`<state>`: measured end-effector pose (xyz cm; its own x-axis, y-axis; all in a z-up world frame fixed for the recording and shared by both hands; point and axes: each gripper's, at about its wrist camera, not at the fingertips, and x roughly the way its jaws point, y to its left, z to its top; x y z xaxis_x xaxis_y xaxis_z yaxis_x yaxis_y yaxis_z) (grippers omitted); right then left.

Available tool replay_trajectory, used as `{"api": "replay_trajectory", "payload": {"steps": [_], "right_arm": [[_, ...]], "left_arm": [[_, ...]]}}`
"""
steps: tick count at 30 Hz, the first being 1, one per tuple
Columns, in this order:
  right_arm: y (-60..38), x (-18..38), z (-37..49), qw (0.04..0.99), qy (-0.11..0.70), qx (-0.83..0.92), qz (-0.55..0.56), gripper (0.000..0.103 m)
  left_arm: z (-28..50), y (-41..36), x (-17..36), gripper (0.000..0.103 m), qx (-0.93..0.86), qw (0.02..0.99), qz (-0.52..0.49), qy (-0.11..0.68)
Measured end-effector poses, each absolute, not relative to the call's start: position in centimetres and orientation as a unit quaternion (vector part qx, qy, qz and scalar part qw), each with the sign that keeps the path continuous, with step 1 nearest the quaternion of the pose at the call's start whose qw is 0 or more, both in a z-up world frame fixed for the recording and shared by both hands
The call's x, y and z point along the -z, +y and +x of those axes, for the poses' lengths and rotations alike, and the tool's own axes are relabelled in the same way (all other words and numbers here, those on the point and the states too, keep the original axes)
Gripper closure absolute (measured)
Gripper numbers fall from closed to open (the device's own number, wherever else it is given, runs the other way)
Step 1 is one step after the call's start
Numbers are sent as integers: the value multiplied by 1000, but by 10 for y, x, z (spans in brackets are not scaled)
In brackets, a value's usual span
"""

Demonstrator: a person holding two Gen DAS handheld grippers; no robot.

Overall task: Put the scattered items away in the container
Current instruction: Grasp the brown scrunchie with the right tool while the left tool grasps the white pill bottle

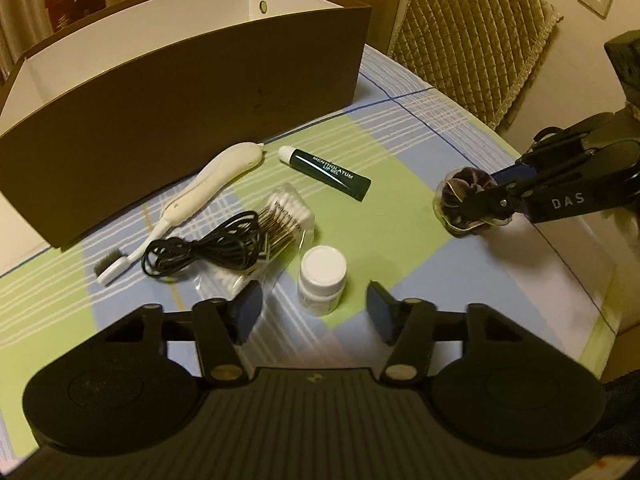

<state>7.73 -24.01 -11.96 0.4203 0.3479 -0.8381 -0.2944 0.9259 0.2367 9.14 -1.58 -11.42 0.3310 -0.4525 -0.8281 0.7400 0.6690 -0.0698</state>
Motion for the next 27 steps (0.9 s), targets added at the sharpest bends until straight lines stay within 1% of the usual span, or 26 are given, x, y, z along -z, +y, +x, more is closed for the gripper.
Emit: {"api": "replay_trajectory", "payload": {"steps": [1,3,5,7,8,17,18,19,20,21,27], "right_arm": [[-240,120,77,842,504,-191,26,79],[-240,120,76,842,504,-191,25,79],[-240,120,75,842,504,-192,24,79],[-239,120,75,842,503,-194,23,79],[-239,120,75,842,503,-195,23,79],[-226,112,65,843,477,-246,30,79],[-223,111,64,841,474,-257,31,77],[-219,111,64,839,475,-264,29,63],[-215,110,63,839,474,-265,20,53],[-211,110,62,842,470,-264,8,41],[-202,114,62,838,472,-273,-13,40]], "left_arm": [[92,-18,116,59,372,800,164,442],[94,-21,119,60,369,801,165,442],[96,-22,122,68,369,800,167,442],[98,-23,125,79,369,799,168,444],[99,-24,127,81,369,799,168,445],[88,-7,126,81,356,804,169,444],[86,-3,125,81,351,806,169,446],[85,2,125,81,346,807,170,447],[84,8,124,81,339,809,168,449],[84,13,124,81,333,811,166,452],[84,35,120,81,301,820,159,459]]}}
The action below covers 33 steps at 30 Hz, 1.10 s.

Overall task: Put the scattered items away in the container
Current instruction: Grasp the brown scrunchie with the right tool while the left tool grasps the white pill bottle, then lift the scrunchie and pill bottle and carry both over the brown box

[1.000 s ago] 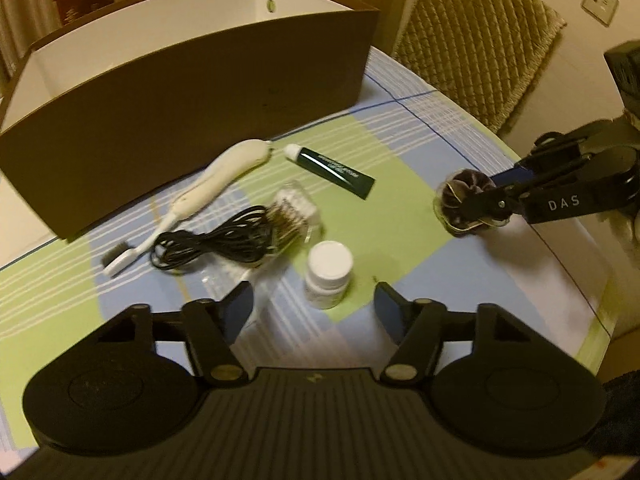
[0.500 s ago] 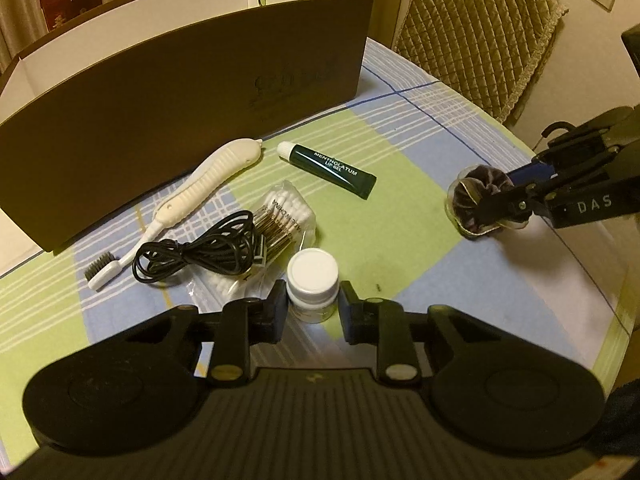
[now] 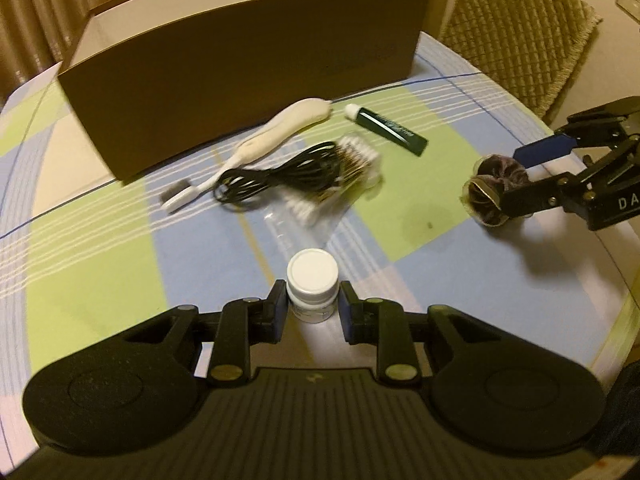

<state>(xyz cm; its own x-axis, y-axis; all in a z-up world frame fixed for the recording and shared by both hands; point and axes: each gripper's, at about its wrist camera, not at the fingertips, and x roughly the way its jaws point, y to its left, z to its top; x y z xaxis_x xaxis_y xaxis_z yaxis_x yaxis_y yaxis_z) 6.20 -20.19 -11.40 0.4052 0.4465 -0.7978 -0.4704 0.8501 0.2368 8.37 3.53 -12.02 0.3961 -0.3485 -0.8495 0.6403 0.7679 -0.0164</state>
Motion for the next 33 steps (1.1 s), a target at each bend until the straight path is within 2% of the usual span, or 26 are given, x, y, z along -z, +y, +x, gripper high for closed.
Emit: {"api": "replay_trajectory", "payload": {"steps": [6,7,12,13,33], "right_arm": [[-197,129,66,834,492,-248,-33,42],[-197,131,66,833,493,-247,-35,53],[-199,128,65,835,491,-247,-34,69],[-199,126,65,834,492,-248,-32,77],[-198,89,69,826,489,-280,-2,79]], "left_arm": [[84,37,120,81,292,825,151,459],[84,36,120,81,292,825,151,459],[84,34,121,81,293,826,151,457],[83,34,121,81,293,826,151,457],[79,42,89,81,297,835,153,438]]}}
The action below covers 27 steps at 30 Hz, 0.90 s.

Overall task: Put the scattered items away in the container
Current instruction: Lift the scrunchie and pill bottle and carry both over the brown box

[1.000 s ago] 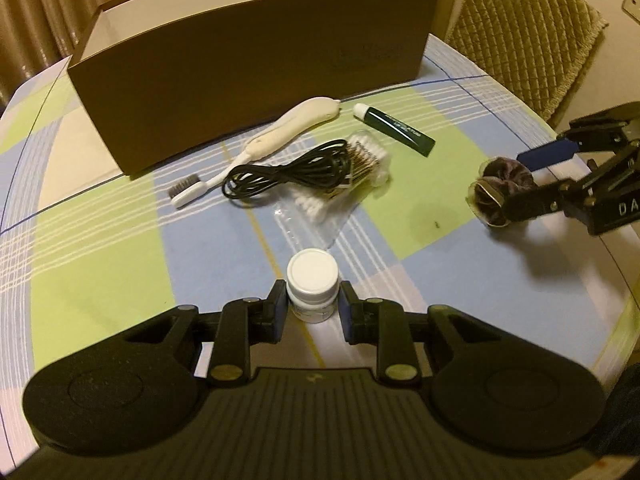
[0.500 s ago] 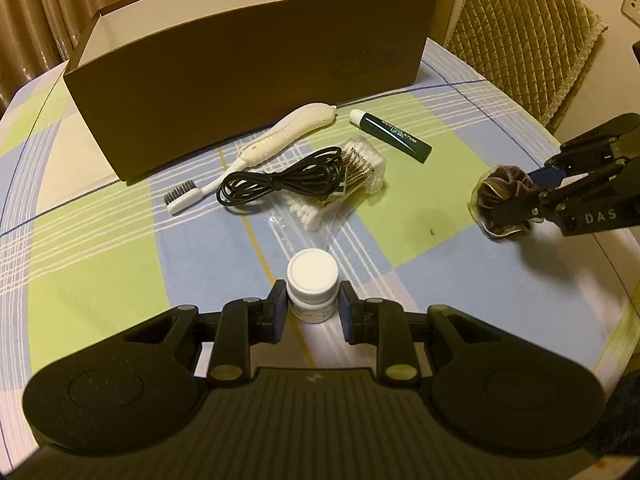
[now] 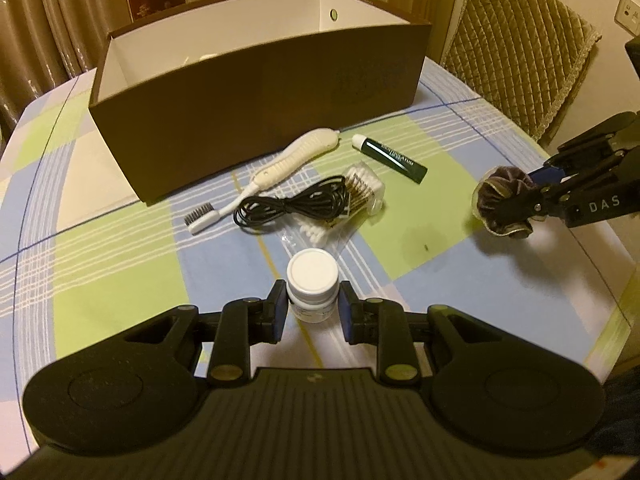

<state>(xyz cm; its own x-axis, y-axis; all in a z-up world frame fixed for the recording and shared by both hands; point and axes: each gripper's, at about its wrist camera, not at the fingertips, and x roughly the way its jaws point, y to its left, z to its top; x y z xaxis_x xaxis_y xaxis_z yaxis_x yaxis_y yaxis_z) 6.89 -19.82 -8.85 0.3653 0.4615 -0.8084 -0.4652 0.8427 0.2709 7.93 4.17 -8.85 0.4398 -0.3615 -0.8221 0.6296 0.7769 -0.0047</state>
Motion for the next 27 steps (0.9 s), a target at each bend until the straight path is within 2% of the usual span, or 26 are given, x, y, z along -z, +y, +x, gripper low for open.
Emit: {"api": "replay_trajectory", "payload": {"steps": [15,27], "right_arm": [[-195,40,95,848,428,-314,-3,79],[-191,-15,169,880,357,-310,-46,79]], "left_arm": [[85,46,43,81,303,855,140,397],[139,46,-6,81,301,880,154,335]]}}
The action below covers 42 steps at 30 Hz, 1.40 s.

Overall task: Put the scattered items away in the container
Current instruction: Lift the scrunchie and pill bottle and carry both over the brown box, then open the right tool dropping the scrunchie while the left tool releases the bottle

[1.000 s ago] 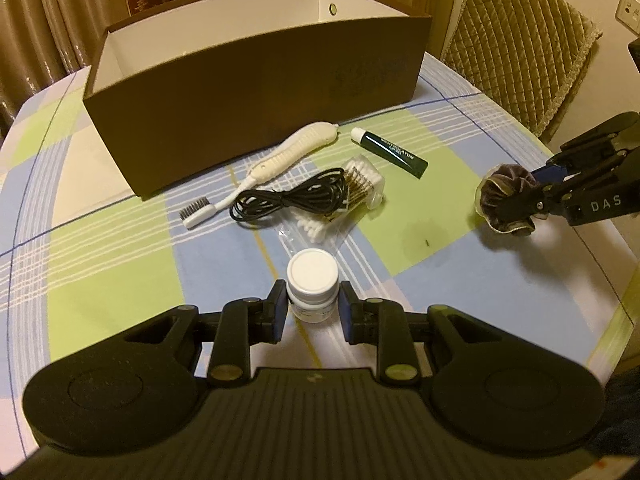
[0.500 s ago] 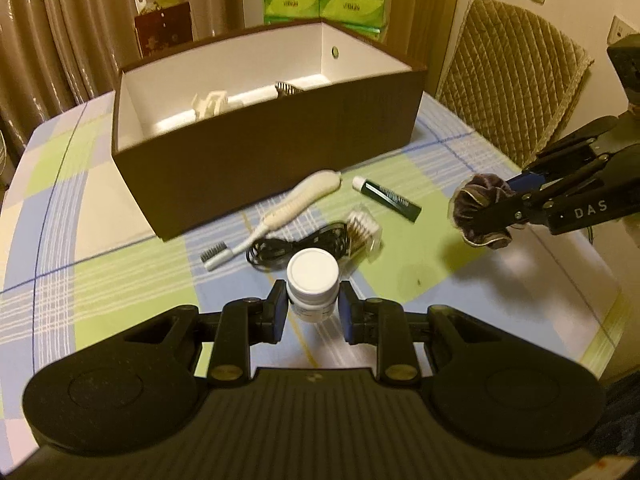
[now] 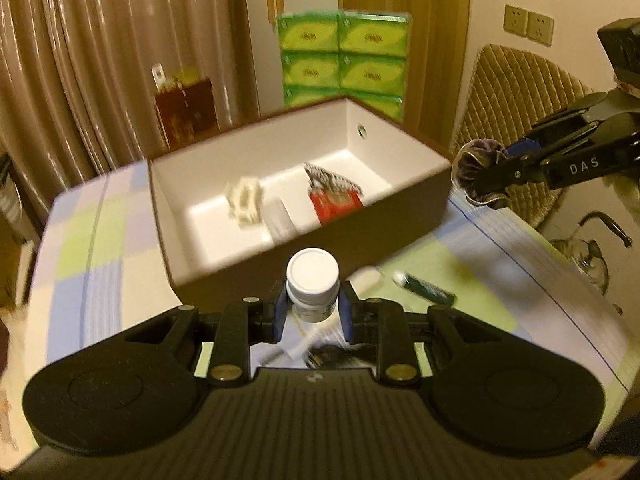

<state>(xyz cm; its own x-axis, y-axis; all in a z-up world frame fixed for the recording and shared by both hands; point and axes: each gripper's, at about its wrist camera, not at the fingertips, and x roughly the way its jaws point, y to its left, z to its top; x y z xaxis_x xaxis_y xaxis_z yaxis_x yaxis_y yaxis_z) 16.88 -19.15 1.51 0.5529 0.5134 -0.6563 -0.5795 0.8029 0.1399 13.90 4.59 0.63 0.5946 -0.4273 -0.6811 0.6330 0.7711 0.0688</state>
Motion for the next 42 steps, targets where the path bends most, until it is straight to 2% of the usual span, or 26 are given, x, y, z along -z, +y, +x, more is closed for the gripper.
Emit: {"api": "replay_trajectory", "payload": {"steps": [5,10,20,35,37,42], "right_arm": [[-179,-24,211,881,354,-307,-67,79],[-165,-3,258,863,399,-294,-94,79],[-147,65,308,803,509,-275,-141,78],[-135,92,319,759,554,-284,-192,78],[-135,92,319,757,553,-291,-190,71],[-136,86,318,763,545,-303,-171,58]], "left_arm": [[177,42,-19,81,293,887,172,313],[227,35,-16,81,284,884,171,329],[300,15,44,81,257,848,169,431],[332,-4,92,81,250,791,203,521],[332,-5,94,79,252,788,200,525],[331,-8,94,65,256,785,204,525]]}}
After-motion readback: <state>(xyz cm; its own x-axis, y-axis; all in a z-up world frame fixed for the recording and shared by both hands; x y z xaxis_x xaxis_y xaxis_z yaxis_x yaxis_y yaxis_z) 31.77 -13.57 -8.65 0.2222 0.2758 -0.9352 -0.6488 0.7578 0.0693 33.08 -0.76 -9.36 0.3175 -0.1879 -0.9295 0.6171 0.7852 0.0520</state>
